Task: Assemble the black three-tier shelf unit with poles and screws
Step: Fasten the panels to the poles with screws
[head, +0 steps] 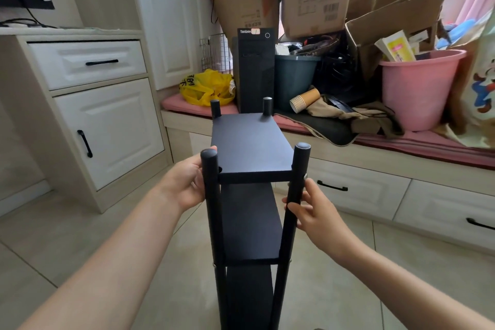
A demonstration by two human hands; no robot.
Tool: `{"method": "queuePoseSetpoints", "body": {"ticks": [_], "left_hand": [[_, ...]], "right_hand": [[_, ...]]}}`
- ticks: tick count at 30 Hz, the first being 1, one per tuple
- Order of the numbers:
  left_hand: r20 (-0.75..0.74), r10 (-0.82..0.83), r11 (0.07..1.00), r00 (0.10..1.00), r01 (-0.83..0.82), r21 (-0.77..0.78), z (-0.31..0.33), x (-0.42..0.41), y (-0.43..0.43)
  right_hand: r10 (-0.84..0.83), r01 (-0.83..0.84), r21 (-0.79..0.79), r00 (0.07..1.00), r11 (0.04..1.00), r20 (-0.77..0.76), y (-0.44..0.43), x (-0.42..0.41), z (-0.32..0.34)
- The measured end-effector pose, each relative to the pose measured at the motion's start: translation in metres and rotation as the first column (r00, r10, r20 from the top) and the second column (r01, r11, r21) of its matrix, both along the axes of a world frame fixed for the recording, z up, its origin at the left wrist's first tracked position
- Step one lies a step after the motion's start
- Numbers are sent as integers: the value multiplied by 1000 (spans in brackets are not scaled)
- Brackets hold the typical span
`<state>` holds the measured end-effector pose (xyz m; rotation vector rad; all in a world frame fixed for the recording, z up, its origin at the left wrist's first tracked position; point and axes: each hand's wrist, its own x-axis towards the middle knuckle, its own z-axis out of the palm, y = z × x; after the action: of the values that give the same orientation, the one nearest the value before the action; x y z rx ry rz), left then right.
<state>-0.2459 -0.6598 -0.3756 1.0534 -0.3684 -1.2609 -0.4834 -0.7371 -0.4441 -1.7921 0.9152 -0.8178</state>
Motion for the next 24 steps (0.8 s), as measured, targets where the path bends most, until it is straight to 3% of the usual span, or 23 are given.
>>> {"method": "queuePoseSetpoints", "body": {"ticks": [6, 13, 15, 19, 24], "left_hand": [[16, -38, 996, 999, 39, -85, -2, -16, -8], [-79, -48, 984, 996, 33, -175, -5, -45, -13], [-89, -23, 984, 996, 7, -179, -8, -54, -17], [-94, 43, 976, 995, -61, -208, -12, -75, -27], [-117, 74, 975, 990, -96, -201, -17, -93, -32]], "right_hand": [[-163, 164, -30, 986, 986, 28, -22, -4, 6], [-403, 409, -80, 912, 909, 79, -22, -1, 15], [-336, 339, -119, 941, 933, 44, -5, 4, 18], [18, -20, -57, 1000, 998, -25, 30, 12, 17], [-50, 49, -103, 999, 994, -10, 34, 8, 16]]}}
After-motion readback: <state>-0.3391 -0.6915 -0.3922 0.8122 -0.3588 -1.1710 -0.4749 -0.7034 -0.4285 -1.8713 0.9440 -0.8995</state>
